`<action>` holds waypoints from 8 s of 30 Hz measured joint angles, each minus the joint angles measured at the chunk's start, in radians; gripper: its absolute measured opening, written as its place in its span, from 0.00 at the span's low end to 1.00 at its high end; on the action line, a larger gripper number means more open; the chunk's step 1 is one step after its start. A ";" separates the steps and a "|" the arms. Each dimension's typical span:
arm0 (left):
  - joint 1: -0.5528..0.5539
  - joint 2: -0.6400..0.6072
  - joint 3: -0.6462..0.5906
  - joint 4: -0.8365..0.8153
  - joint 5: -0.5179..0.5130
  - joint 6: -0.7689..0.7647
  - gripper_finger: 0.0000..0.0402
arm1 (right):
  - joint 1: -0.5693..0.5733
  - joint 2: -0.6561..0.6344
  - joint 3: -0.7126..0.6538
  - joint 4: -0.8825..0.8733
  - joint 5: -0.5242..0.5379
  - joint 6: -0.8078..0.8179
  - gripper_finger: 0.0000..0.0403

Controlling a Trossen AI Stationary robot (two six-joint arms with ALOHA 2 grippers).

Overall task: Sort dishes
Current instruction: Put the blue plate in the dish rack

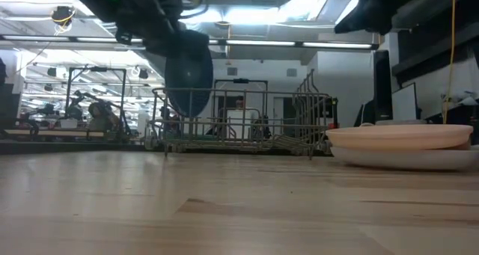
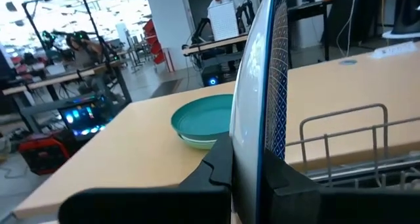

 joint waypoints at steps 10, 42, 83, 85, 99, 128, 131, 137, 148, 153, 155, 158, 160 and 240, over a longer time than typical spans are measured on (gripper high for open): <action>0.027 0.125 0.125 0.000 0.002 0.196 0.01 | -0.017 0.163 0.000 0.001 -0.026 0.001 0.14; 0.050 0.205 0.184 -0.006 0.002 0.335 0.00 | -0.017 0.250 0.000 -0.009 -0.016 -0.006 0.14; -0.015 0.205 0.147 -0.228 0.001 -0.035 0.00 | -0.017 0.250 0.000 -0.027 -0.019 -0.006 0.14; -0.015 0.205 0.147 -0.228 0.003 -0.049 0.00 | -0.017 0.250 0.000 -0.027 -0.019 -0.003 0.14; -0.014 0.267 0.147 -0.303 0.036 -0.240 0.02 | -0.017 0.259 0.000 -0.029 -0.161 0.106 0.14; -0.094 0.307 0.148 -0.294 0.093 -0.354 0.08 | -0.071 0.485 -0.001 0.220 -0.190 0.051 0.14; -0.094 0.307 0.148 -0.289 0.095 -0.355 0.08 | -0.078 0.484 -0.001 0.308 -0.227 0.019 0.14; -0.101 0.308 0.148 -0.234 0.099 -0.324 0.08 | -0.140 0.484 0.000 0.372 -0.360 0.030 0.14; -0.100 0.308 0.148 -0.212 0.106 -0.295 0.08 | -0.148 0.476 0.000 0.406 -0.556 0.069 0.14; -0.099 0.308 0.149 -0.213 0.106 -0.295 0.08 | -0.090 0.413 0.000 0.421 -0.599 0.040 0.14; -0.099 0.308 0.149 -0.214 0.105 -0.295 0.08 | -0.056 0.382 0.000 0.419 -0.594 0.007 0.14; -0.099 0.308 0.149 -0.214 0.104 -0.295 0.08 | -0.001 0.338 0.000 0.378 -0.594 -0.009 0.14; -0.099 0.308 0.149 -0.215 0.104 -0.295 0.08 | 0.036 0.331 0.000 0.330 -0.594 -0.009 0.14; -0.147 0.307 0.210 -0.139 0.045 -0.393 0.06 | 0.074 0.650 -0.003 0.416 -0.254 0.181 0.02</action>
